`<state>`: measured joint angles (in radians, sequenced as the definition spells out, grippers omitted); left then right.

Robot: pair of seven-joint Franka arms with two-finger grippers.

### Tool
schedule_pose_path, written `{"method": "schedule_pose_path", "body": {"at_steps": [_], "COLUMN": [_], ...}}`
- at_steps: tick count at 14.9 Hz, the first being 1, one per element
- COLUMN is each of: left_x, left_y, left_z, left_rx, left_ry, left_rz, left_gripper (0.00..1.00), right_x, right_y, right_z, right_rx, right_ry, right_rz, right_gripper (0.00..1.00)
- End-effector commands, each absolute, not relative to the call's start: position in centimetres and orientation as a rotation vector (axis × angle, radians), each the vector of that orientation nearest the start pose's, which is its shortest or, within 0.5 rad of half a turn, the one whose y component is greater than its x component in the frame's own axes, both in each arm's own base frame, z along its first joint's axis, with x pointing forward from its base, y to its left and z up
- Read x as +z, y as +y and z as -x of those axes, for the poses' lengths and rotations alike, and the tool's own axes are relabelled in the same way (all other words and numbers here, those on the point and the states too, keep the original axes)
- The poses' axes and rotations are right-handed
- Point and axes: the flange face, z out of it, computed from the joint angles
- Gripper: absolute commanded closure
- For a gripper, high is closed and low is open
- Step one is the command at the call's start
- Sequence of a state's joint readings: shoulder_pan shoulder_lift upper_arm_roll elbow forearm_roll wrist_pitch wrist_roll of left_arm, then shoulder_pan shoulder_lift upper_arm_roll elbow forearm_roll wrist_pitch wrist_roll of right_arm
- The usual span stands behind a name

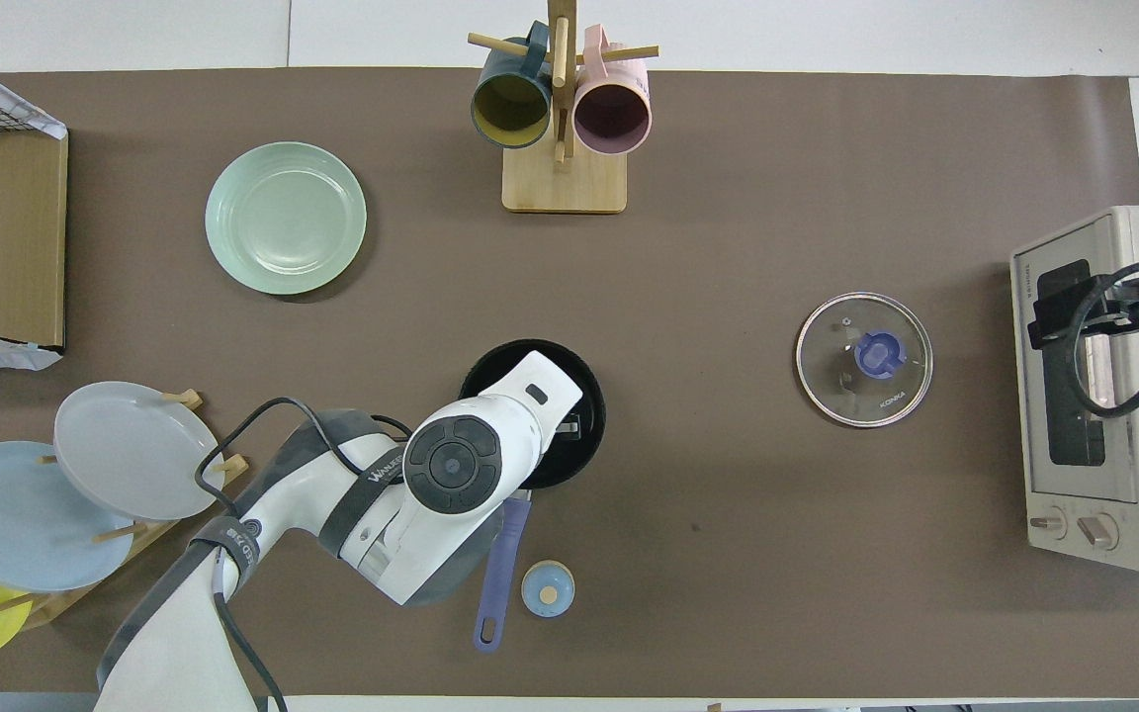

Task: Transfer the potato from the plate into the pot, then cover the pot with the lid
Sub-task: 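Carry the potato with the left gripper over the black saucepan, then open the left gripper to drop the potato into the saucepan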

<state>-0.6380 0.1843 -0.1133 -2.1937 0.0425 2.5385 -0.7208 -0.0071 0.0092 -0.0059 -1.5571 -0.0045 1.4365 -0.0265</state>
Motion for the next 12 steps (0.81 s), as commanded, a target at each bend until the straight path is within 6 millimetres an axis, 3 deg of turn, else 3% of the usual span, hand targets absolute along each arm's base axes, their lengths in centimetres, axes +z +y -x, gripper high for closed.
{"method": "schedule_pose_path", "body": {"at_steps": [1,3,5,8,9,11,12], "left_x": [31.3,32.8,36.0,44.3,47.9,54.4,56.6], "left_y": [-38.6,-38.3,-37.6,-34.3,-32.9,-28.7,-26.3], "left_z": [-41.4,-42.1,-43.6,-47.2,-48.3,-50.4,-51.2], "left_rx": [-0.226,-0.217,-0.186,-0.134,-0.111,-0.086,-0.08], "left_ry": [0.116,0.143,0.155,0.142,0.123,0.115,0.123], "left_rz": [3.216,3.199,3.168,3.149,3.185,3.238,3.243], "left_gripper": [0.0,0.0,0.0,0.0,0.0,0.0,0.0], "right_x": [61.5,61.5,61.5,61.5,61.5,61.5,61.5], "right_y": [-0.9,-0.9,-0.9,-0.9,-0.9,-0.9,-0.9], "right_z": [-53.6,-53.6,-53.6,-53.6,-53.6,-53.6,-53.6], "right_rx": [0.189,0.189,0.189,0.189,0.189,0.189,0.189], "right_ry": [0.001,0.001,0.001,0.001,0.001,0.001,0.001], "right_rz": [3.123,3.123,3.123,3.123,3.123,3.123,3.123], "right_gripper": [0.0,0.0,0.0,0.0,0.0,0.0,0.0]}}
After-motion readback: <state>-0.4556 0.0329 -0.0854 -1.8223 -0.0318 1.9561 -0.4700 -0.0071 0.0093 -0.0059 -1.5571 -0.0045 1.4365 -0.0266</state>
